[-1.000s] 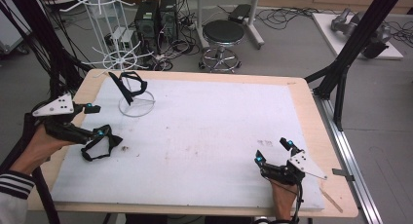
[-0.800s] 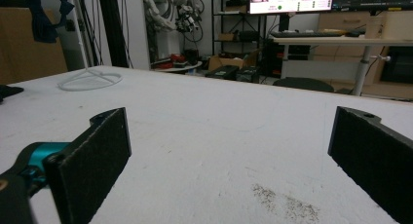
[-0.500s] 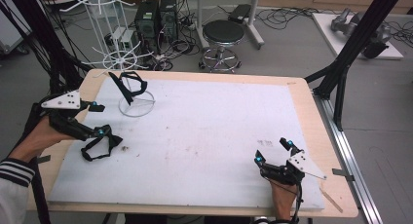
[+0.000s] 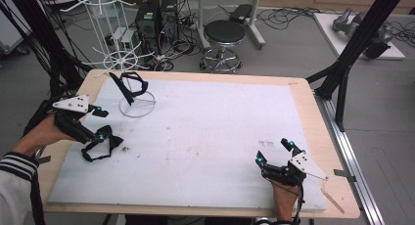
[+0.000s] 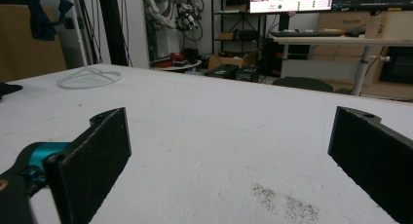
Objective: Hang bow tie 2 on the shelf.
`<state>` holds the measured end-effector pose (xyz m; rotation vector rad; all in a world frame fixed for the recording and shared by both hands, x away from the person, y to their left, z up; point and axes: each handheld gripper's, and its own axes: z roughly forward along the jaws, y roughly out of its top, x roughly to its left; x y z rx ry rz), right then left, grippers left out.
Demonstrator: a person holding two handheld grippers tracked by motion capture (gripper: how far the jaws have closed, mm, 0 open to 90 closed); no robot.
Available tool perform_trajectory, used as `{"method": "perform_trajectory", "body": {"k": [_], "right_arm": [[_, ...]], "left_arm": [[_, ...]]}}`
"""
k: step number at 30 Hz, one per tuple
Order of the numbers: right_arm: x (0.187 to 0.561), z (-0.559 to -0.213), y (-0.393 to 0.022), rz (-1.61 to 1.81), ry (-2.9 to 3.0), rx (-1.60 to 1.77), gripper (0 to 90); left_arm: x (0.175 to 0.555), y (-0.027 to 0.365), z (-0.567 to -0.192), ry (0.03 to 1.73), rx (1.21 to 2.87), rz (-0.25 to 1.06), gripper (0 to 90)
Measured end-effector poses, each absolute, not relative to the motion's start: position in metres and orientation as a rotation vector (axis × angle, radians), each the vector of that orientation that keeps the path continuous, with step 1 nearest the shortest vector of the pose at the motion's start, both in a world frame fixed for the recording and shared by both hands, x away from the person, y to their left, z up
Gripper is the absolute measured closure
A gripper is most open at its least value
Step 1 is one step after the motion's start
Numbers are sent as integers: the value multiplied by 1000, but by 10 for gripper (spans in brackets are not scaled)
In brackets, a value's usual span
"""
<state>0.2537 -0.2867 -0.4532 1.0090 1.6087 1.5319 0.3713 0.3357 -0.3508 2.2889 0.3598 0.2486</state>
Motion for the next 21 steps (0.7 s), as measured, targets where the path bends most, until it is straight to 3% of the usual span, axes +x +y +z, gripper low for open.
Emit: {"method": "perform_trajectory", "body": {"k": [21], "right_arm": [[253,-453,-286,1530,1609,1012,11]], "left_arm": [[389,331,-374,240,2533,205,227]]}}
